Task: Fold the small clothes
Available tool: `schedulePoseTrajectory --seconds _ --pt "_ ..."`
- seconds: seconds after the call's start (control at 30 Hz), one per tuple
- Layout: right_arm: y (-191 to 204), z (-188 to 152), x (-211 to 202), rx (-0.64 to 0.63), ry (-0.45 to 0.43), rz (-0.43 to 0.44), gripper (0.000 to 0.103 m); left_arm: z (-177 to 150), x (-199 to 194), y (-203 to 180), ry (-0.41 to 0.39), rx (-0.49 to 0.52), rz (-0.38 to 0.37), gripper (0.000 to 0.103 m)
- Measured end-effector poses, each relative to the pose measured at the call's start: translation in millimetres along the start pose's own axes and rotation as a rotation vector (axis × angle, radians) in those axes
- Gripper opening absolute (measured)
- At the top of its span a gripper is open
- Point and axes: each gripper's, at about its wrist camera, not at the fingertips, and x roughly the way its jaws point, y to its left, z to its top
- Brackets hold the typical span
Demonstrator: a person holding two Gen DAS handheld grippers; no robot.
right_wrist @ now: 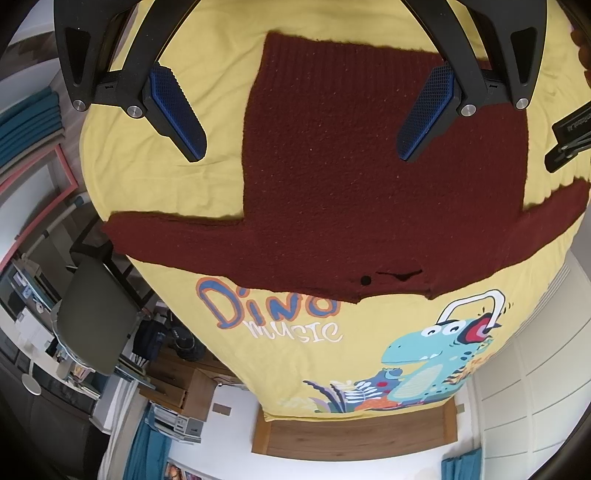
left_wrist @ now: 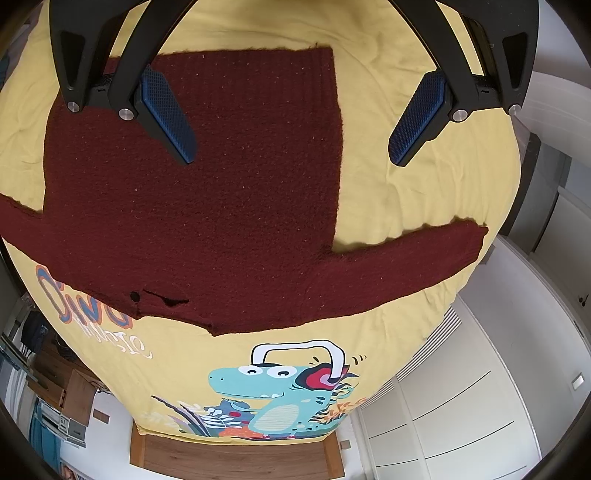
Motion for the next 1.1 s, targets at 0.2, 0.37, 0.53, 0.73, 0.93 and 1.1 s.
schedulePoseTrajectory --seconds 0.2,0.37,0.53,0.73,0.93,1.1 --pt "-0.3 -0.7 0.2 0.000 0.001 0.002 0.103 -2.4 1.2 0.4 0.002 0.006 -0.001 0.102" --pt "1.1 -0.9 0.2 0.000 0.004 0.001 0.103 -2.6 1.7 -0.4 0.005 0.008 -0.003 0.102" --pt "1.7 -0.8 0.4 -0.003 0.008 0.000 0.103 -2.9 2.2 -1.1 0.007 0.011 -0.004 0.102" --pt "1.4 -1.0 0.4 -0.002 0.007 0.001 0.103 -2.9 2.1 -3.2 0.005 0.017 -0.003 0.102" --pt "1.2 -1.0 0.4 -0.003 0.008 0.001 0.103 -2.7 1.9 -3.7 0.005 0.016 -0.002 0.102" --pt "1.3 -1.1 1.2 -0.003 0.009 0.000 0.103 -0.6 1.4 -5.2 0.003 0.019 0.002 0.102"
